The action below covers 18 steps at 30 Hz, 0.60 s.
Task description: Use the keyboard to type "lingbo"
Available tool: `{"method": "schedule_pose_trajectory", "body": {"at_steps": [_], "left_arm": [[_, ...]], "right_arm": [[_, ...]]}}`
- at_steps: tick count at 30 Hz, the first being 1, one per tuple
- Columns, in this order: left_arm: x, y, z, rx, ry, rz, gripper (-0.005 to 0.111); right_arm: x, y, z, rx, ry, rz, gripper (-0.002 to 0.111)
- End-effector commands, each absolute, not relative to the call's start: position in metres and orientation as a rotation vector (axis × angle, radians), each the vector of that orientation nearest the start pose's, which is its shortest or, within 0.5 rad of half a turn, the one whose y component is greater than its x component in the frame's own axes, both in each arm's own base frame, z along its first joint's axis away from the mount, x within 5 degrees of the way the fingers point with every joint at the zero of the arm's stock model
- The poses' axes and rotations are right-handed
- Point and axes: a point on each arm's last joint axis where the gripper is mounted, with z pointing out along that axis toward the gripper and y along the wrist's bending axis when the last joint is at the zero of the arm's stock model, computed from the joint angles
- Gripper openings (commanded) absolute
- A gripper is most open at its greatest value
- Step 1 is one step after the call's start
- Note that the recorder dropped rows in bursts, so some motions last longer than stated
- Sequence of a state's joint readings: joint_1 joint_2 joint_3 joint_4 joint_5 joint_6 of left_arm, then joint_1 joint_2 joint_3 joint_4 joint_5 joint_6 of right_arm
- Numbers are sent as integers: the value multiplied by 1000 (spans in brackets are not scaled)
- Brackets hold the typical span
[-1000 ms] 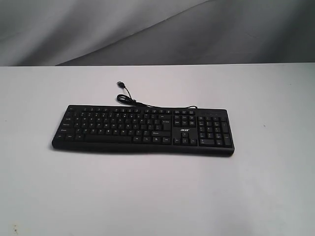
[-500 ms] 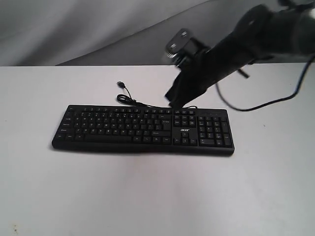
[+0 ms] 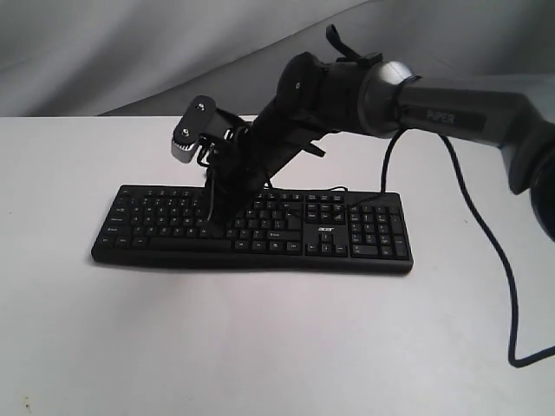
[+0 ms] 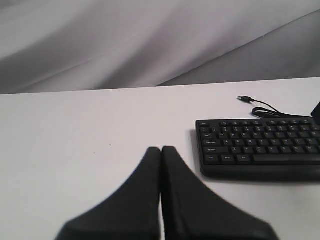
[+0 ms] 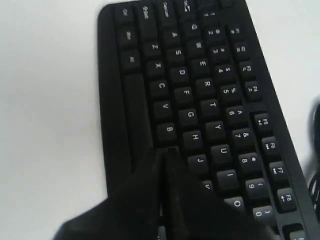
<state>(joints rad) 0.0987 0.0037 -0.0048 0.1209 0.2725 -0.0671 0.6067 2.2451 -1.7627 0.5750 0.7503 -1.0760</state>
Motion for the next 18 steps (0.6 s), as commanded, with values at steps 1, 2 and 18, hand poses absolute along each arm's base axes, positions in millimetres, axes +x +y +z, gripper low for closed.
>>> {"method": "schedule_pose_trajectory", "body": {"at_steps": [1, 2, 18], "left_arm": [[54, 8, 189, -71, 1748, 132, 1], [54, 8, 189, -71, 1748, 132, 1], [54, 8, 189, -71, 1748, 132, 1]], "right_arm": [[390, 300, 158, -1609, 2069, 443, 0], [392, 297, 156, -1600, 2080, 442, 0], [406, 286, 131, -1560, 2132, 388, 0]]}}
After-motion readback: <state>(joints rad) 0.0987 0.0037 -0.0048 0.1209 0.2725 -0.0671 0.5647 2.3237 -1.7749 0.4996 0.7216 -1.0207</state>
